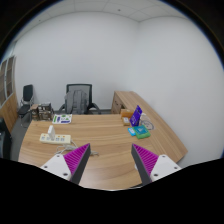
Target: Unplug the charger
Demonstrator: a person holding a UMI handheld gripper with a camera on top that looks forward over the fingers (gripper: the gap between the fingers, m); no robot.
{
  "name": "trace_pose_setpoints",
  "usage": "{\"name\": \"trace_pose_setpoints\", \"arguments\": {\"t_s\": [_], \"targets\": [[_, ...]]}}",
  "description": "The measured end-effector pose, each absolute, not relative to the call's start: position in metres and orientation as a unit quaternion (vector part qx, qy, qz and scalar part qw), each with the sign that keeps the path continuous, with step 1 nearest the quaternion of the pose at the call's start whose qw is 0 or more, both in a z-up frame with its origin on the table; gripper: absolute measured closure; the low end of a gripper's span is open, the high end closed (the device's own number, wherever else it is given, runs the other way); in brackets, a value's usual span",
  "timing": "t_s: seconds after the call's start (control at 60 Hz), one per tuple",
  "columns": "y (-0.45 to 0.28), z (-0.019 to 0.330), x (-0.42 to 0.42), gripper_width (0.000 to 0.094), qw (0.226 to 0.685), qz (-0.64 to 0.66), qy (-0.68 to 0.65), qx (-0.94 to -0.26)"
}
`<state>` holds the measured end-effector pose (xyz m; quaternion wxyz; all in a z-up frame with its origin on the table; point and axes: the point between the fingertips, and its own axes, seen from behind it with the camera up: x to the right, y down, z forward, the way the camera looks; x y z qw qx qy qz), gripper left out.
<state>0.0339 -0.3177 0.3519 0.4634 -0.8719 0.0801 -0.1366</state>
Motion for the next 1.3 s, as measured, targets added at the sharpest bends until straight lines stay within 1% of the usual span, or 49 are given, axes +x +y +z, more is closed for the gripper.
{"name": "trace_pose_setpoints", "arguments": {"t_s": [0.133, 0.217, 0.383, 0.467, 0.55, 0.683, 0.783, 0.9, 1.033, 1.117, 1.2, 1.25, 1.283, 1.3], "targets": [[-0.328, 0.339, 0.035, 0.0078, 0.457, -0.137, 0.080, -0.875], [-0.338, 0.317, 0.036, 0.0079, 0.446, -0.137, 0.083, -0.881], [-0.357, 0.240, 0.013, 0.0072, 0.414, -0.125, 0.085, -0.898], [-0.358, 0.202, -0.017, 0.0076, 0.400, -0.109, 0.077, -0.907], [-0.344, 0.171, -0.060, 0.0075, 0.393, -0.089, 0.058, -0.913], [-0.292, 0.140, -0.146, 0.0067, 0.408, -0.041, 0.032, -0.912], [-0.234, 0.124, -0.205, 0.0072, 0.434, -0.002, 0.021, -0.901], [-0.161, 0.113, -0.251, 0.0070, 0.460, -0.002, -0.003, -0.888], [-0.079, 0.103, -0.278, 0.0084, 0.486, -0.020, -0.014, -0.874], [-0.037, 0.093, -0.283, 0.0134, 0.494, -0.024, -0.008, -0.869], [-0.003, 0.078, -0.284, 0.0236, 0.492, -0.035, 0.002, -0.870], [0.011, 0.070, -0.284, 0.0330, 0.490, -0.037, 0.003, -0.871], [0.017, 0.064, -0.284, 0.0434, 0.487, -0.040, 0.003, -0.872], [0.020, 0.062, -0.282, 0.0504, 0.487, -0.044, 0.002, -0.872]]}}
